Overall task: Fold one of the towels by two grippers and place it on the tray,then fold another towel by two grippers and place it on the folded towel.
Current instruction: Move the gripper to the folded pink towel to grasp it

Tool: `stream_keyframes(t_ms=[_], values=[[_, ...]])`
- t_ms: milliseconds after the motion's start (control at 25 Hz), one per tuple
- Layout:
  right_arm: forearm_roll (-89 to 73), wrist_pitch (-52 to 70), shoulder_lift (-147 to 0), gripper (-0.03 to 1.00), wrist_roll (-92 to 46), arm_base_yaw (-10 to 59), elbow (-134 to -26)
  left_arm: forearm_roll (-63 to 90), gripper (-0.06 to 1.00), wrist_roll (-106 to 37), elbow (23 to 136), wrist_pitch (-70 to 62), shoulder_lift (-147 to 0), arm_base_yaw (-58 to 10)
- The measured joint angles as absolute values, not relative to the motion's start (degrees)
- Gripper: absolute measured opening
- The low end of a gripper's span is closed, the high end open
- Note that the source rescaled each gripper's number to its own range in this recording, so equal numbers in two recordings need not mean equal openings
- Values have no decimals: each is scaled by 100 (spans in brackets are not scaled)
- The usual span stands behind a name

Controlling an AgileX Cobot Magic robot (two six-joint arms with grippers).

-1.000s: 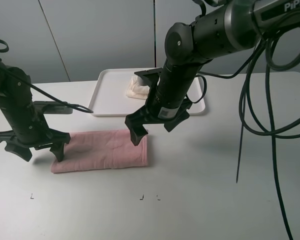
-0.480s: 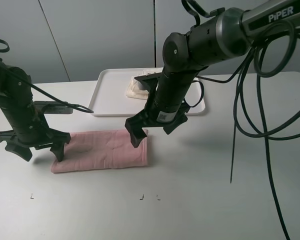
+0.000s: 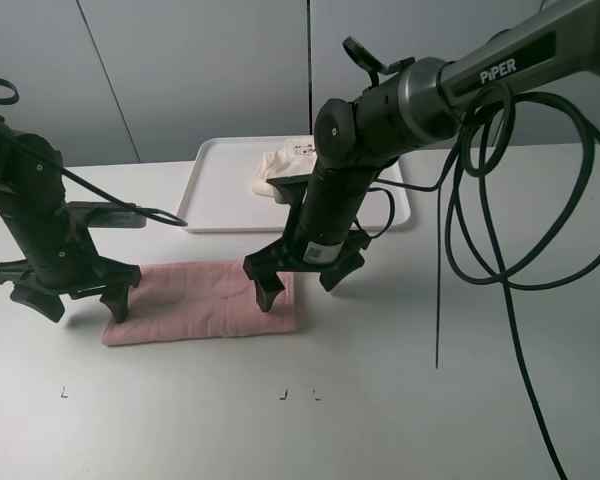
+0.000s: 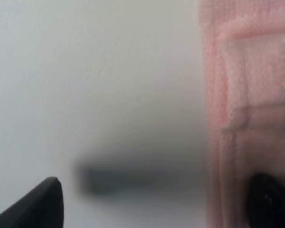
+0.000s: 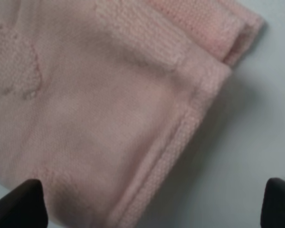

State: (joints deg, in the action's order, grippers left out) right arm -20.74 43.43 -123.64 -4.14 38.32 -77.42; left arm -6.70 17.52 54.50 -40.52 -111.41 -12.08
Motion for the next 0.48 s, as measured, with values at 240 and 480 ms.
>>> stream_keyframes(t_ms=[240,480], values=[[-2271,4343,-12474,95,-414,3832,-7742,-681,100,1741,5450,-4052,-11141,-1208],[-2415,4310,-12500,94,-426,3832,-7781,-702,100,1741,5450,-4052,-11141,-1208]])
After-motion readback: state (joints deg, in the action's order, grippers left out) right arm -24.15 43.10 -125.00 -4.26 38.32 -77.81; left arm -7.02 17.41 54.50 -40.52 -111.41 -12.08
